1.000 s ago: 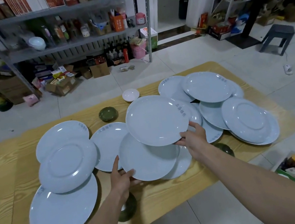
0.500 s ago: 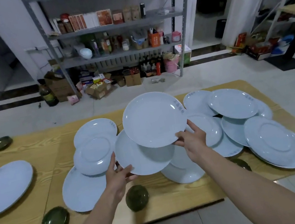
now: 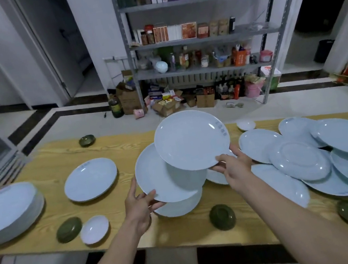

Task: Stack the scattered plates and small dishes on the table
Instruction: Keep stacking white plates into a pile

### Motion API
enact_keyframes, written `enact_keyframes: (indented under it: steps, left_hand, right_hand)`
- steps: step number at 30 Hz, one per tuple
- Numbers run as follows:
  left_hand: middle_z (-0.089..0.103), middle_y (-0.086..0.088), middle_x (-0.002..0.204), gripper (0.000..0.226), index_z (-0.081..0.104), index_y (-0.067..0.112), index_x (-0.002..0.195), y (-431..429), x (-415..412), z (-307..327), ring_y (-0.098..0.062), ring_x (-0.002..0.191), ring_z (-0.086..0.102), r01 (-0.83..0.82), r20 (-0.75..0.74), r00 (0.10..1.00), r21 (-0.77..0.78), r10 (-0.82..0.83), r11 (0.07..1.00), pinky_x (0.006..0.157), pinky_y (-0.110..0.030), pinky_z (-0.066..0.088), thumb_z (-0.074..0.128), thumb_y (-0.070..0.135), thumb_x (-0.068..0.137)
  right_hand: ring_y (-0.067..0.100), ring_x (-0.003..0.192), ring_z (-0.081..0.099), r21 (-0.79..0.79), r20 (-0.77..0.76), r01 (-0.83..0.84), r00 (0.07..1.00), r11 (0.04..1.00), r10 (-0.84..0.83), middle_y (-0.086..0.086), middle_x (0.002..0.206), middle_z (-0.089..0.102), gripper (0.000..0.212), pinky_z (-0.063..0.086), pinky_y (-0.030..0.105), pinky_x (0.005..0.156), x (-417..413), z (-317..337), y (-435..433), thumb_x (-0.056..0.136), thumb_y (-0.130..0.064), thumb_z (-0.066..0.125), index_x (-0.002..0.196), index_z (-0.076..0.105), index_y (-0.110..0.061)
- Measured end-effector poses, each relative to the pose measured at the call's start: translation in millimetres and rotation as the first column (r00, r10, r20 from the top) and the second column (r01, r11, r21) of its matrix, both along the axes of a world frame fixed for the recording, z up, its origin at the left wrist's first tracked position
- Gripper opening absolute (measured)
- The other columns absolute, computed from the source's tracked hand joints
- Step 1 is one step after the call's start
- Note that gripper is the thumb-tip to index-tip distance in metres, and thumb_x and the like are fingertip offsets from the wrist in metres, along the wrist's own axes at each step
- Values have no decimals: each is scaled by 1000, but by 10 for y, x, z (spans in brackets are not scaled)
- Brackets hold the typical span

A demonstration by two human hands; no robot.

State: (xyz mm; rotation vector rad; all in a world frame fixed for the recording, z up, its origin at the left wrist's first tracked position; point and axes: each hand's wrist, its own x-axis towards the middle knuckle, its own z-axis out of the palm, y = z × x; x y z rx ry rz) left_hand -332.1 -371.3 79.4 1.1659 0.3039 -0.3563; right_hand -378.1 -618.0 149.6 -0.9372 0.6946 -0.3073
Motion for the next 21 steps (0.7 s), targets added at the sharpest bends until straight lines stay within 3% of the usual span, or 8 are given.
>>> enact_keyframes:
  steps: [2, 7, 11, 14, 17, 21]
  left_hand:
    - [62, -14, 127, 90, 26, 33, 153, 333, 4, 22, -39, 105, 67, -25, 20, 999, -8, 25, 1000, 68, -49, 61, 62, -15, 86]
    - [62, -10, 121, 91, 27, 34, 153, 1125, 52, 9, -30, 92, 72, -78, 32, 996, 10, 78, 997, 70, -52, 60, 62, -15, 86]
    - [57, -18, 132, 90, 28, 38, 152, 1666, 107, -30, -35, 106, 66, -117, 5, 993, 52, 117, 992, 72, -52, 60, 64, -12, 86]
    - [58, -19, 132, 90, 31, 37, 151, 2000, 208, -91, -38, 105, 66, -159, -5, 987, 60, 159, 985, 73, -56, 59, 67, -12, 84]
    - [60, -19, 130, 89, 33, 35, 150, 2230, 414, -175, -37, 99, 69, -202, -15, 979, 68, 203, 977, 69, -55, 60, 68, -12, 83]
    - [61, -21, 125, 90, 27, 35, 153, 2396, 740, -256, -34, 90, 72, -208, -36, 977, 55, 210, 977, 65, -50, 61, 65, -13, 86]
  right_hand:
    - [36, 100, 68, -2, -14, -22, 1000, 1000, 22, 13, 138, 57, 70, 60, 52, 79, 47, 14, 343, 86, 17, 60, 147, 45, -14]
    - [32, 86, 70, 36, 15, -45, 999, 998, 45, 12, 127, 61, 71, 62, 46, 71, 193, 31, 1091, 84, 20, 58, 147, 44, -11]
    - [32, 84, 71, 60, 20, -73, 997, 996, 72, 14, 127, 63, 69, 61, 43, 67, 352, 10, 1580, 84, 21, 57, 145, 47, -10]
    - [28, 82, 70, 48, 18, -114, 993, 992, 113, 9, 123, 63, 66, 61, 38, 61, 496, 10, 1857, 86, 20, 55, 144, 49, -10]
    - [27, 82, 68, 12, 4, -150, 989, 989, 150, 6, 120, 61, 65, 62, 43, 70, 699, -7, 2037, 87, 18, 56, 145, 48, -11]
    - [34, 96, 67, 6, -42, -158, 986, 987, 159, 11, 132, 60, 68, 57, 54, 86, 1070, -133, 2176, 87, 19, 58, 146, 46, -11]
